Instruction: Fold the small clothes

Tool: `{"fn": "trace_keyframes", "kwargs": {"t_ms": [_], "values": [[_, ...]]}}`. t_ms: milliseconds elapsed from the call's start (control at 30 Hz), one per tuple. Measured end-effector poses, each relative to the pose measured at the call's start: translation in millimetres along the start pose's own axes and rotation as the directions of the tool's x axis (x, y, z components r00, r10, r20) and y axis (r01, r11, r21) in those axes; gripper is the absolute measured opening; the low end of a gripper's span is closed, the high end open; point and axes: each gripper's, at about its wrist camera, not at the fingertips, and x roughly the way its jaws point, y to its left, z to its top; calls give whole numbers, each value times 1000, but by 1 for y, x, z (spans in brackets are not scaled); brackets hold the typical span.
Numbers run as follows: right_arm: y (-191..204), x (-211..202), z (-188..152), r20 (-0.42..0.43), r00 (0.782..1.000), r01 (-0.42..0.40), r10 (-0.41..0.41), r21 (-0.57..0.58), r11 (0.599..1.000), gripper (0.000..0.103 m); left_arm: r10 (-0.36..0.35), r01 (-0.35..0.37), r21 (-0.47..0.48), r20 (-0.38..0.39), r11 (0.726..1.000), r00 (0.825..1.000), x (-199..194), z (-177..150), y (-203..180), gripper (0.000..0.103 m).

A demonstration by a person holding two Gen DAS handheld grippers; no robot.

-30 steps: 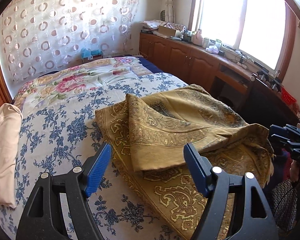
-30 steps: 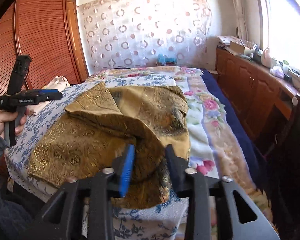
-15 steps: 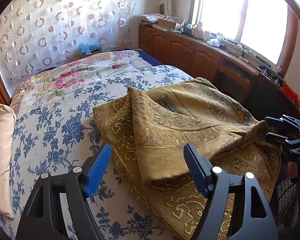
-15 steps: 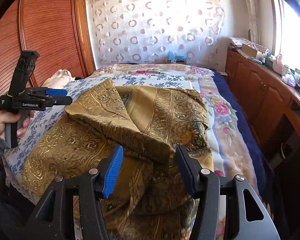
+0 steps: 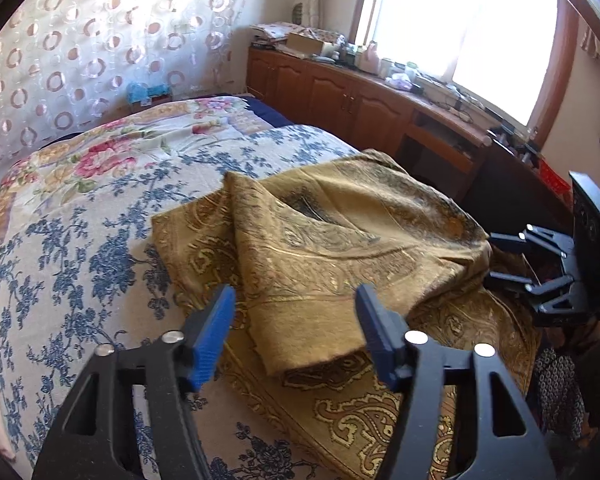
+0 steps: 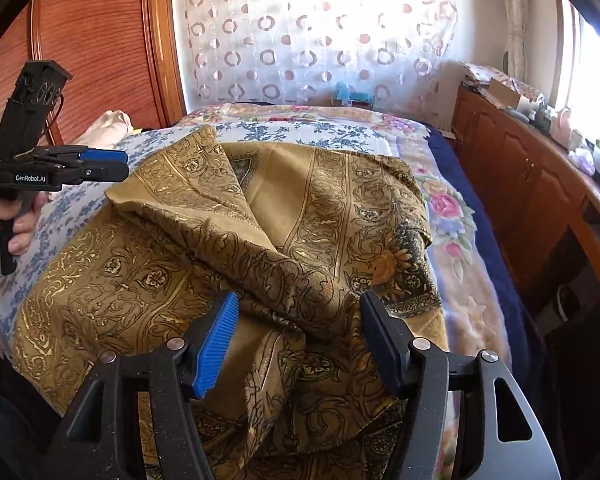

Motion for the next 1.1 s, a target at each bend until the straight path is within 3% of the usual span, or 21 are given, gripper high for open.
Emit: {"fn": "trace_keyframes", "kwargs": {"t_ms": [133,400,467,567,733,833,1000,1100], "values": [[2,-2,6,8,1000,8,-8,-24,1000,65,-9,10,19,-31,1000,999,7,-2,-3,46],[4,14,12,-17,1000,-11,10,-76,997,67,3,-3,-4,-67,1000,998,18,-8,3,44],[4,16,11,-30,999,-25,23,-82,996,67,3,-3,-1,-65,1000,998,18,-8,2,26],[1,18,11,-33,999,-46,44,-69,997,67,0,0,9,-41,1000,999,12,-5,-4,14],[-4,14,9,-14,997,-74,74,-31,997,62,-21,22,30,-46,999,999,12,6,-13,5],[-7,10,6,-1,996,-88,88,-19,996,51,6,-5,26,-31,1000,999,11,12,-12,5],[-10,10,0,-5,996,-92,92,-13,996,50,62,-62,-5,-23,998,998,3,14,3,6],[-7,12,0,-6,996,-93,93,-16,996,50,76,-77,-23,-49,997,996,5,8,13,28]]}}
